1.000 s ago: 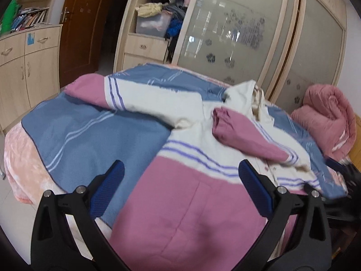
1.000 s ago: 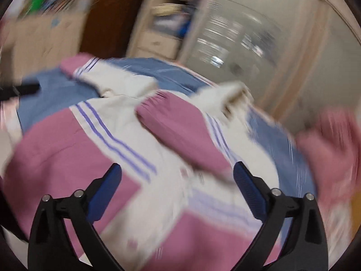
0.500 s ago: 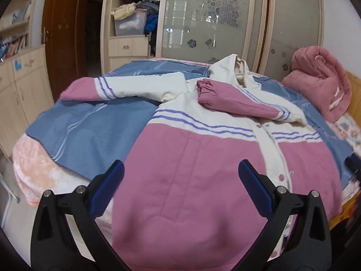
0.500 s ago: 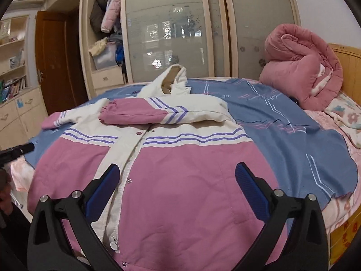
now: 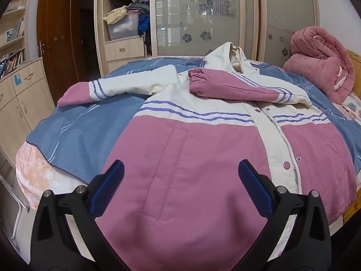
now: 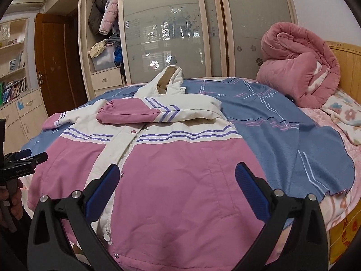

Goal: Fold large clothes
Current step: 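Grasp the other pink sleeve cuff with the left gripper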

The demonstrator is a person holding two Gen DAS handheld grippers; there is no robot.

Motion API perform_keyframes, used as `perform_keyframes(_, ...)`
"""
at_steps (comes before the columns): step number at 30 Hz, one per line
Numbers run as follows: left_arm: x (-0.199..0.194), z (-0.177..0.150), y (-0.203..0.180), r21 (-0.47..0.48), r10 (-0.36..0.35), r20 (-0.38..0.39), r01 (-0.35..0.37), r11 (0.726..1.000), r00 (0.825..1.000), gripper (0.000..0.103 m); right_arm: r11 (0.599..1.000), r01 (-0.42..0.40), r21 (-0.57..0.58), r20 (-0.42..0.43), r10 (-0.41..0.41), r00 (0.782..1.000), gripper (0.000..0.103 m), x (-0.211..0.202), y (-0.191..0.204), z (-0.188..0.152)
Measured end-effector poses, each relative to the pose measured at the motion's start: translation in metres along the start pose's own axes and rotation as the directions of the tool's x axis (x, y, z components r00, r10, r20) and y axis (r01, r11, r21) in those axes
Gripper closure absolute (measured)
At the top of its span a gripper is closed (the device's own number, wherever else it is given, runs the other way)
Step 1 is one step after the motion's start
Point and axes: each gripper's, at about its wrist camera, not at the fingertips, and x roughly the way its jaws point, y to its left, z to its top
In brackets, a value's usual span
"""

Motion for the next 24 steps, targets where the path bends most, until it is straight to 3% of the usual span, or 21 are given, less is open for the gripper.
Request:
perform_keyframes(20, -0.001, 0.002, 0.005, -0.02, -0.011, 0.011, 0.011, 1.0, 1.0, 0.002, 1.0, -0.009, -0.027, -0.02, 0.009, 1.0, 0.001, 0.009, 0.006, -0.002)
perform_keyframes(24, 0.001, 0.003, 0.012, -0.051, -0.066, 0.009, 0.067, 0.996, 0.998, 0.002, 1.0, -0.011, -0.02, -0.016, 0.011, 1.0, 0.001, 0.009, 0.006, -0.002)
